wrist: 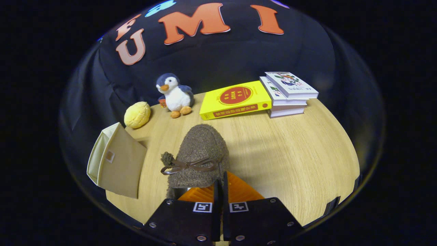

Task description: Open the storage box then place both shoes into the box .Put the left shoe in first, then the right shoe, with the right side of both shoes facing outward in a uniform manner.

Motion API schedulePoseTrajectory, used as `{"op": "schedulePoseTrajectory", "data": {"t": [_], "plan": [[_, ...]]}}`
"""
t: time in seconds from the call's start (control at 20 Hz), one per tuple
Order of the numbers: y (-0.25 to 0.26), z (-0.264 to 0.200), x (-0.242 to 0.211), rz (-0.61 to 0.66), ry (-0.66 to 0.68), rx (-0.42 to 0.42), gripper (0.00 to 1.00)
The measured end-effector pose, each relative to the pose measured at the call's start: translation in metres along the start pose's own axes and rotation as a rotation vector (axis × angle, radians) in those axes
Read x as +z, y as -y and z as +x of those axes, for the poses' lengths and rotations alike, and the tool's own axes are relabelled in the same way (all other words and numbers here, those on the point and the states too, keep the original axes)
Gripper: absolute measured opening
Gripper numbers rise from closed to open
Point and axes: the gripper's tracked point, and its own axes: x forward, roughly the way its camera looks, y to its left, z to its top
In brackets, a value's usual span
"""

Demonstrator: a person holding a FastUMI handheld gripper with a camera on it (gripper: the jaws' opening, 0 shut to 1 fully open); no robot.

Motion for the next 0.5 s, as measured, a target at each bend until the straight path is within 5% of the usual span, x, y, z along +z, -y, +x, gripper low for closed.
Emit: {"op": "schedulePoseTrajectory", "data": {"t": [0.5], "plan": [[-0.186,-0.023,0.036,-0.084,-0.004,0.163,0.04]]}}
